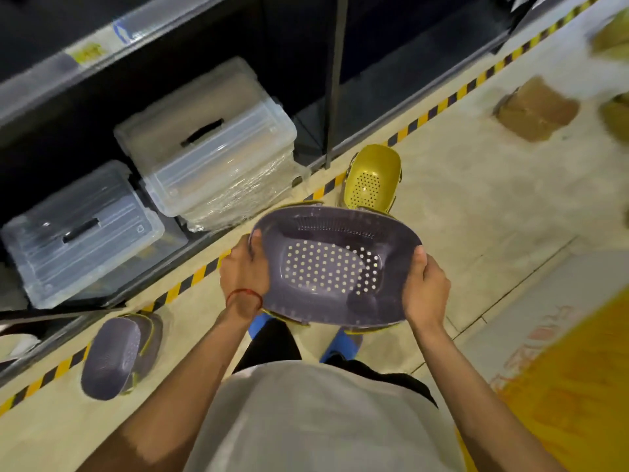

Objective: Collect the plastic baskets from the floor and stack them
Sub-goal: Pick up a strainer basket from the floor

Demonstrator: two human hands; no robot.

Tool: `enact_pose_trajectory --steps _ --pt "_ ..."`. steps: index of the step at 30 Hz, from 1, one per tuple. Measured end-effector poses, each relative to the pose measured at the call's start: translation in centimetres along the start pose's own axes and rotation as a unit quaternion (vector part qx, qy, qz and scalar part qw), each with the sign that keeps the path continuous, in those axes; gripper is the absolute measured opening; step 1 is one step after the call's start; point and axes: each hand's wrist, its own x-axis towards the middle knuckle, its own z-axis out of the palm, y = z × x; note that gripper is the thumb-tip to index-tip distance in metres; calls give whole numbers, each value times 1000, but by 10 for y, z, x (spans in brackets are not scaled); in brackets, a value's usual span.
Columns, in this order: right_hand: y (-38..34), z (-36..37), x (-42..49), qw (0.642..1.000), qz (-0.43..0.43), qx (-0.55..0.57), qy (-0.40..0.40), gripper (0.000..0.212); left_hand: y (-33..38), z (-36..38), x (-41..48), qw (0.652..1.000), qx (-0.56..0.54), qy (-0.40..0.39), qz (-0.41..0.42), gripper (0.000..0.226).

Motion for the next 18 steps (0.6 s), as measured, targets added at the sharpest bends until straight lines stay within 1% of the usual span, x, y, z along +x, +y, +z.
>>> enact_pose_trajectory --steps 3,6,8,11,13,16,18 --pt "5 -40 25 1000 2 25 18 53 38 22 -21 999 -42 -18 0 46" --pt "7 -72 51 999 -8 35 37 52 79 45 -29 999 -35 -33 10 54" --pt "8 -89 74 999 -11 26 43 52 105 61 -29 999 -26 -30 27 57" --pt "4 -108 113 999 -12 24 46 52 139 84 -22 998 -37 -27 33 57" --pt "-1 -118 140 998 -17 24 49 47 160 101 -13 998 -49 -34 23 58" --pt "-8 -127 188 998 -26 2 48 44 193 131 4 998 -50 -33 17 52" --pt "-15 -130 222 999 -21 -8 46 44 216 150 18 999 -44 -27 7 52"
